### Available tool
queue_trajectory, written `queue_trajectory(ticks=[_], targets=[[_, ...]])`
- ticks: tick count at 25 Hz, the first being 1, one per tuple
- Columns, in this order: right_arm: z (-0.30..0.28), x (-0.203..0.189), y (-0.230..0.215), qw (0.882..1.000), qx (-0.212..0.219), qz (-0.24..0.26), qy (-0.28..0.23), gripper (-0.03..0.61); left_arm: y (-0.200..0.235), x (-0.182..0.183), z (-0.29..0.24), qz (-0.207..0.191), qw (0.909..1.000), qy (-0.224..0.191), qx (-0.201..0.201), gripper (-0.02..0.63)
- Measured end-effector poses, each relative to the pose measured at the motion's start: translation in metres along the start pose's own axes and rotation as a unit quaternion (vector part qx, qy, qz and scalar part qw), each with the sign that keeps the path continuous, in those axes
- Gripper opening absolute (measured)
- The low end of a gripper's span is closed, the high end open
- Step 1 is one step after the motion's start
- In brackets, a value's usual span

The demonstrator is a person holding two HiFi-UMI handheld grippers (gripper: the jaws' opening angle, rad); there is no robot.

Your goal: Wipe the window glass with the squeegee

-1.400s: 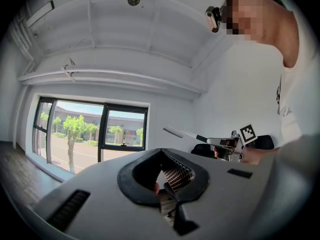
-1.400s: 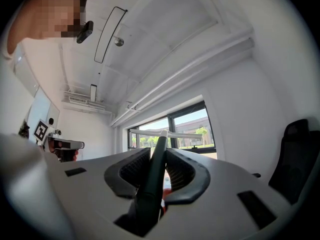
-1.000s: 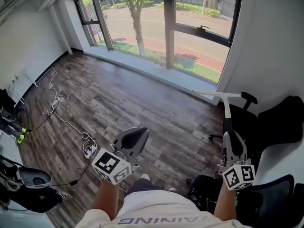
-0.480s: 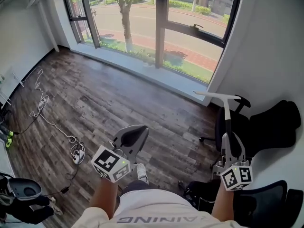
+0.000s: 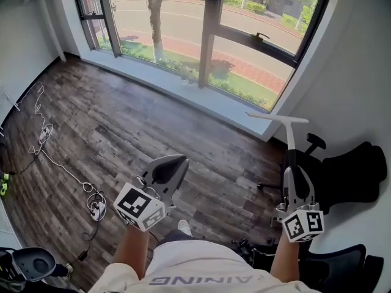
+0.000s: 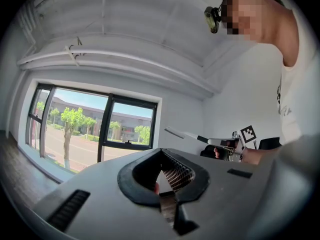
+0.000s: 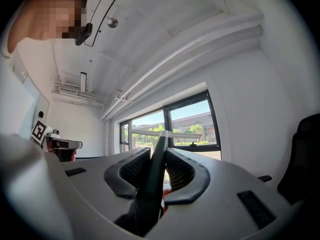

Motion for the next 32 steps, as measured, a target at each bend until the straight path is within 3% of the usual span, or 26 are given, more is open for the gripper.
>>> queue_trajectory(ticks=[8,16,21,32], targets=[[-0.075,-0.001,0.055,1.000,0.014,0.018,-0.005,0.100,0.085,0.000,0.009,0.008,1.0000,0.000,0.005,0.017],[-0.166,-0.017,0.061,0.999,0.037,0.002,0.001,0.100,0.155,-0.004,-0.020,0.015,0.9994,0.007,0.029,0.017],[-0.238,-0.020,0.040,0.998,0.054,-0.010,-0.003,0.100,0.199,0.005,-0.072,0.009,0.9988,0.008,0.047,0.017],[-0.385,-0.020,-0.059,0.998,0.058,-0.039,-0.005,0.100,0.270,0.012,-0.219,-0.003,0.9981,0.010,0.061,0.017]])
Point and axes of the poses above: the fingertips, and each gripper's own axes: z backward along the fingers, y to its left, x out of its top, the point moved 2 cm from there along z, backward along the fingers, and after that the axes turned 13 degrees about -x, right-handed, at the moved point
